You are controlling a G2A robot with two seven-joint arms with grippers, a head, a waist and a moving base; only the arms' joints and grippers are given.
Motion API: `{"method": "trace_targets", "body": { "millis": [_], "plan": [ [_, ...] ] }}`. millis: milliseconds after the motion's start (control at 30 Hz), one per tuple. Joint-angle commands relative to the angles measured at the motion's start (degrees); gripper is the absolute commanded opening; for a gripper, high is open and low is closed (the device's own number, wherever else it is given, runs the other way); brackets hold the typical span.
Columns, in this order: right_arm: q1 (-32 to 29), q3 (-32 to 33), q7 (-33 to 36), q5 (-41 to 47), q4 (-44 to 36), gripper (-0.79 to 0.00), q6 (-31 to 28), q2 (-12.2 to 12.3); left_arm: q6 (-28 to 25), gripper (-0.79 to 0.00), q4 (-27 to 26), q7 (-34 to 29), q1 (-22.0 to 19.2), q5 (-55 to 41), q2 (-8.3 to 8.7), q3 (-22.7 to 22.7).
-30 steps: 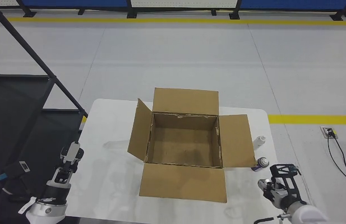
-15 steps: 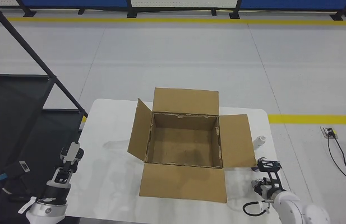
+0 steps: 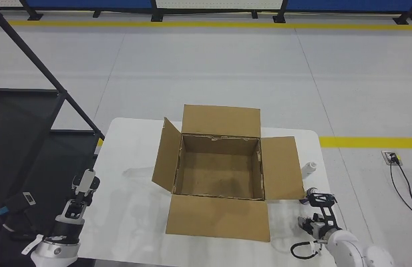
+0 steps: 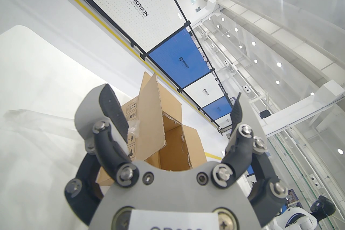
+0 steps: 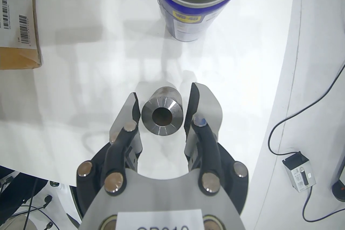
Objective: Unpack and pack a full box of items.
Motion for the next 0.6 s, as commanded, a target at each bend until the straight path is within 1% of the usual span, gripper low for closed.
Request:
{"method": "trace_targets", "body": {
  "millis": [0, 33, 67, 100, 133, 167, 200, 233, 267, 300, 367, 400, 433, 567],
  "plan": [
    [-0.37, 1.24, -1.7, 1.27, -1.76, -0.391, 0.23, 0.09, 0.0, 0.0, 0.0, 0.0, 0.0, 0.0, 0.0, 0.0],
    [-0.86, 2.41, -3.06, 2.16, -3.54, -0.351, 0.95, 0.11, 0.0, 0.0, 0.0, 0.0, 0.0, 0.0, 0.0, 0.0],
    [-1.53, 3.81, -4.77, 3.78, -5.82, -0.268, 1.77, 0.1, 0.0, 0.0, 0.0, 0.0, 0.0, 0.0, 0.0, 0.0],
    [-2.44, 5.13, -6.11, 5.77, -8.44, -0.237, 2.15, 0.07, 0.0, 0.0, 0.0, 0.0, 0.0, 0.0, 0.0, 0.0],
    [-3.41, 6.41, -7.0, 7.41, -11.24, -0.24, 2.08, 0.09, 0.0, 0.0, 0.0, 0.0, 0.0, 0.0, 0.0, 0.0],
    [-4.15, 7.58, -7.64, 9.41, -13.89, -0.151, 2.01, 0.09, 0.0, 0.0, 0.0, 0.0, 0.0, 0.0, 0.0, 0.0],
    [-4.7, 8.43, -7.31, 11.36, -16.09, -0.145, 1.34, 0.13, 0.0, 0.0, 0.0, 0.0, 0.0, 0.0, 0.0, 0.0],
    [-4.65, 9.41, -6.81, 12.85, -17.95, -0.225, 1.02, 0.22, 0.0, 0.0, 0.0, 0.0, 0.0, 0.0, 0.0, 0.0],
    [-3.97, 10.17, -6.83, 15.43, -19.35, -0.336, 1.12, 0.25, 0.0, 0.0, 0.0, 0.0, 0.0, 0.0, 0.0, 0.0],
    [-2.98, 10.38, -6.32, 18.63, -20.07, -0.329, 0.19, 0.31, 0.0, 0.0, 0.0, 0.0, 0.0, 0.0, 0.0, 0.0],
    [0.4, 10.58, -3.46, 23.81, -18.57, -0.339, -1.03, 0.61, 0.0, 0.0, 0.0, 0.0, 0.0, 0.0, 0.0, 0.0],
    [2.86, 10.14, -0.93, 25.53, -16.88, -0.314, -1.26, 0.84, 0.0, 0.0, 0.0, 0.0, 0.0, 0.0, 0.0, 0.0],
    [5.73, 9.42, 2.19, 27.06, -14.63, -0.394, -1.71, 1.12, 0.0, 0.0, 0.0, 0.0, 0.0, 0.0, 0.0, 0.0],
    [17.46, 6.97, 11.84, 29.31, -3.71, -0.406, -0.6, 2.19, 0.0, 0.0, 0.0, 0.0, 0.0, 0.0, 0.0, 0.0]
  ]
}}
